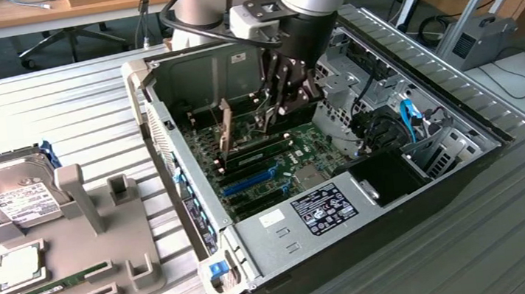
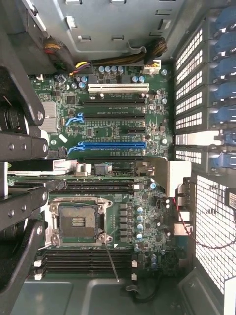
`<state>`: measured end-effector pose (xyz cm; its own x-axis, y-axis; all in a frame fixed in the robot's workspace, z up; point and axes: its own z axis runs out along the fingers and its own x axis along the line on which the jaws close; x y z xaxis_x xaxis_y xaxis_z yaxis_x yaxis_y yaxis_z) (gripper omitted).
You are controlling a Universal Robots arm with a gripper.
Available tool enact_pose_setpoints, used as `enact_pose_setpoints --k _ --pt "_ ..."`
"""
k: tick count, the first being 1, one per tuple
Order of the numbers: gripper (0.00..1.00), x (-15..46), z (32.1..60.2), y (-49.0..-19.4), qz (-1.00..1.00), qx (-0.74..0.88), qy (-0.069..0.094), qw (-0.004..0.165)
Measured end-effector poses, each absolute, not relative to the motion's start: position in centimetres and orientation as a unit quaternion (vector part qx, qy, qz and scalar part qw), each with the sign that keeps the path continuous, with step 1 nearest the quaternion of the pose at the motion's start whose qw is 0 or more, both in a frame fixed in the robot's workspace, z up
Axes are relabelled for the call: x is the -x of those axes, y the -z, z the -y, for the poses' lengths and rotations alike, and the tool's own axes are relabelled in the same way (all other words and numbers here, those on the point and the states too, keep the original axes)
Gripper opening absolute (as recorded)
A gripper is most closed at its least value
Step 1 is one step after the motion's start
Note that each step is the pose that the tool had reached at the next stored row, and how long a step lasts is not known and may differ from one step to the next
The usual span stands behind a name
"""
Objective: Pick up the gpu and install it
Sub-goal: 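Insert the gpu into the slot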
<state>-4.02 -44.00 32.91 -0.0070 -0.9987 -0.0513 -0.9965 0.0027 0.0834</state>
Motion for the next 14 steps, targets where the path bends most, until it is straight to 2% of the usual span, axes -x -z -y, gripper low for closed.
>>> enact_pose_setpoints --k 14 --pt "0.26 4.32 44.12 -32.81 0.708 -0.705 0.048 0.011"
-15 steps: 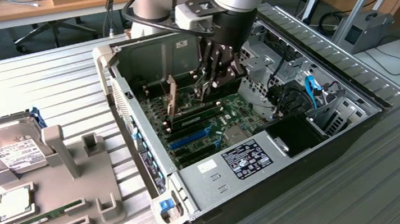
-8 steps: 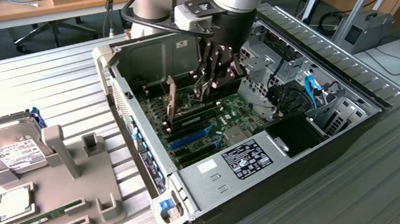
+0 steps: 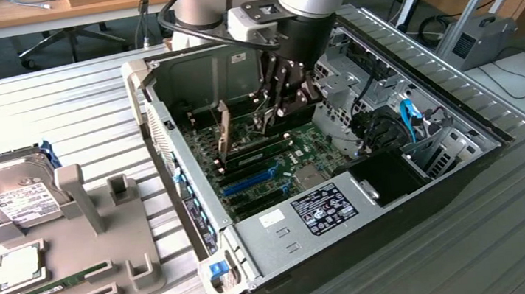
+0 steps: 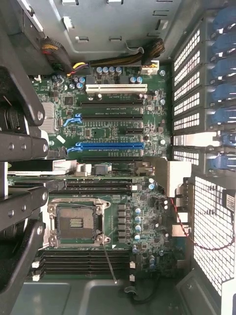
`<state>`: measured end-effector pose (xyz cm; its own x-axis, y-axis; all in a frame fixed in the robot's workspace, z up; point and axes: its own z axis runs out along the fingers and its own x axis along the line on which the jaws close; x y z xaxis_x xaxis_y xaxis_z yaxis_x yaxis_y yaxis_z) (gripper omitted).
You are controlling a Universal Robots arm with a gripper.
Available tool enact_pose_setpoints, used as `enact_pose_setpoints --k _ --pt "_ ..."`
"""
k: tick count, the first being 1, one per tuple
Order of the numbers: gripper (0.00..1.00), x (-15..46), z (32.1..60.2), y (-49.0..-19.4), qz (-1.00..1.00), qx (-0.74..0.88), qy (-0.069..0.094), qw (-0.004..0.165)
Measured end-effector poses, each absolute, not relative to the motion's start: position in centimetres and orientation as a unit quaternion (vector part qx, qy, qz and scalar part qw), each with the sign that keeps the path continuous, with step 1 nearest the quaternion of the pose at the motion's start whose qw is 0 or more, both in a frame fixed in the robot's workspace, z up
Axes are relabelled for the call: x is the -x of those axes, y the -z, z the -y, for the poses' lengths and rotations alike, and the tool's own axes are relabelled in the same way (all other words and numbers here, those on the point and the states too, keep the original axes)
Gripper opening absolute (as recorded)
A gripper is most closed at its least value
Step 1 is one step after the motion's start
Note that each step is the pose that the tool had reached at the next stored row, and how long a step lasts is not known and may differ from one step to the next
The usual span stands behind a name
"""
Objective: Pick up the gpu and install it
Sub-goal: 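Insert the gpu into the slot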
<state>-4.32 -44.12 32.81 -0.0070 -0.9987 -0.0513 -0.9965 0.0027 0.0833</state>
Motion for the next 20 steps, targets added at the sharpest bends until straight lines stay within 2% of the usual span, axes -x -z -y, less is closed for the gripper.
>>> enact_pose_setpoints --k 20 --pt "0.26 4.84 44.19 -32.64 0.708 -0.704 0.048 0.011"
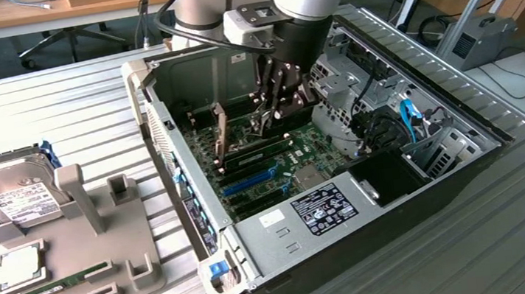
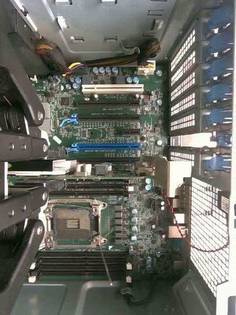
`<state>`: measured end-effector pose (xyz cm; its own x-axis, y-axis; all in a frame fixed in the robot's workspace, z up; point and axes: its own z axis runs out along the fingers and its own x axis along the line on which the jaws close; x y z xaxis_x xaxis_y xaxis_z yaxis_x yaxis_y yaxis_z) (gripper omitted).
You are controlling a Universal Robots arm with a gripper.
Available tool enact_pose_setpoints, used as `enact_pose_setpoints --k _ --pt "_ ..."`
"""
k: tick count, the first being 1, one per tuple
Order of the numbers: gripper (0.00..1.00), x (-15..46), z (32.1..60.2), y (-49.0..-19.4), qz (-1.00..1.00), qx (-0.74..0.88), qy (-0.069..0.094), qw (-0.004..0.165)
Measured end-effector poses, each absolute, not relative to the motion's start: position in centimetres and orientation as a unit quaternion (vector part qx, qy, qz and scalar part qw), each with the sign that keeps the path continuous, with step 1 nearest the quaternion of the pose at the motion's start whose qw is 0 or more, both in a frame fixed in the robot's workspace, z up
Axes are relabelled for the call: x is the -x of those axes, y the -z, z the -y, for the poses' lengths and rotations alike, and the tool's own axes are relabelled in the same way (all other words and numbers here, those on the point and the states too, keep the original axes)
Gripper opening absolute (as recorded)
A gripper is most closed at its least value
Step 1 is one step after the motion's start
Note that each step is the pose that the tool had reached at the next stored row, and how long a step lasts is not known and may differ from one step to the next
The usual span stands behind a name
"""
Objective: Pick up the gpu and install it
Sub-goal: 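Insert the gpu into the slot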
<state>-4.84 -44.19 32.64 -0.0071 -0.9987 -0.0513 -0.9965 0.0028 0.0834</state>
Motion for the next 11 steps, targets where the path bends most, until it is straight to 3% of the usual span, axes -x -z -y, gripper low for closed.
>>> enact_pose_setpoints --k 11 --pt "0.26 5.09 44.23 -32.54 0.708 -0.704 0.048 0.011"
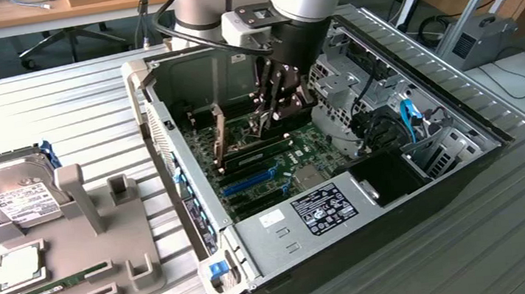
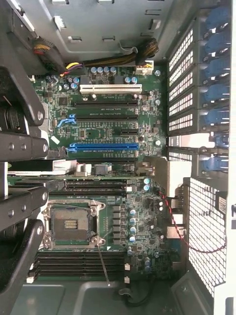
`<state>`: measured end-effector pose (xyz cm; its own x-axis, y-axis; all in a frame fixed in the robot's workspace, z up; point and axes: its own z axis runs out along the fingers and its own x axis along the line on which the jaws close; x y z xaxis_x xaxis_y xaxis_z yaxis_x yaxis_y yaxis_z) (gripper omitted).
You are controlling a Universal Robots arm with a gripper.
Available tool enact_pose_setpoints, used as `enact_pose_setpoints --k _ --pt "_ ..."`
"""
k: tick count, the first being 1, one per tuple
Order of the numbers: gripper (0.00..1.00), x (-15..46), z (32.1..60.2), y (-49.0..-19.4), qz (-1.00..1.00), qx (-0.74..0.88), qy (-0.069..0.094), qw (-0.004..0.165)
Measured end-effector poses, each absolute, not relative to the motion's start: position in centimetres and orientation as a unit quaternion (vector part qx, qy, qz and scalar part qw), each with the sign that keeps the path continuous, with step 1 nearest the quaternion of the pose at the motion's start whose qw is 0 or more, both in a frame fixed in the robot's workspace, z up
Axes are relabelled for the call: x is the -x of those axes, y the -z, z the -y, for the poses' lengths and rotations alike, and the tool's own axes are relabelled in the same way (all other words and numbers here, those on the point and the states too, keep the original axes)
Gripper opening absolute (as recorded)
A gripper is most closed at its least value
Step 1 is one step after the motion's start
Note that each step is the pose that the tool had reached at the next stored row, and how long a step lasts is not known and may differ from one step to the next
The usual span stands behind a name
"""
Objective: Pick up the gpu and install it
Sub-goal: 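Insert the gpu into the slot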
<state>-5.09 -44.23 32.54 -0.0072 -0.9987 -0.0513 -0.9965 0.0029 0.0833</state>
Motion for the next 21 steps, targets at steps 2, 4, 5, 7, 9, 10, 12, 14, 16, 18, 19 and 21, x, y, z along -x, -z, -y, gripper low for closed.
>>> enact_pose_setpoints --k 2,4,5,7,9,10,12,14,16,18,19,21 --pt "0.26 5.13 44.24 -32.52 0.708 -0.704 0.048 0.011" --pt "0.26 5.17 44.24 -32.50 0.708 -0.704 0.048 0.011" --pt "0.26 5.19 44.25 -32.49 0.708 -0.704 0.048 0.011" --pt "0.26 5.22 44.25 -32.47 0.708 -0.704 0.048 0.011" --pt "0.26 5.27 44.26 -32.45 0.708 -0.704 0.048 0.011" --pt "0.26 5.29 44.26 -32.44 0.708 -0.704 0.048 0.011" --pt "0.26 5.33 44.27 -32.42 0.708 -0.704 0.048 0.011" --pt "0.26 5.37 44.27 -32.40 0.708 -0.704 0.048 0.011" --pt "0.26 5.41 44.28 -32.38 0.708 -0.704 0.048 0.011" --pt "0.26 5.45 44.28 -32.35 0.708 -0.704 0.048 0.011" --pt "0.26 5.46 44.28 -32.35 0.708 -0.704 0.048 0.011" --pt "0.26 5.51 44.28 -32.32 0.708 -0.704 0.048 0.011"
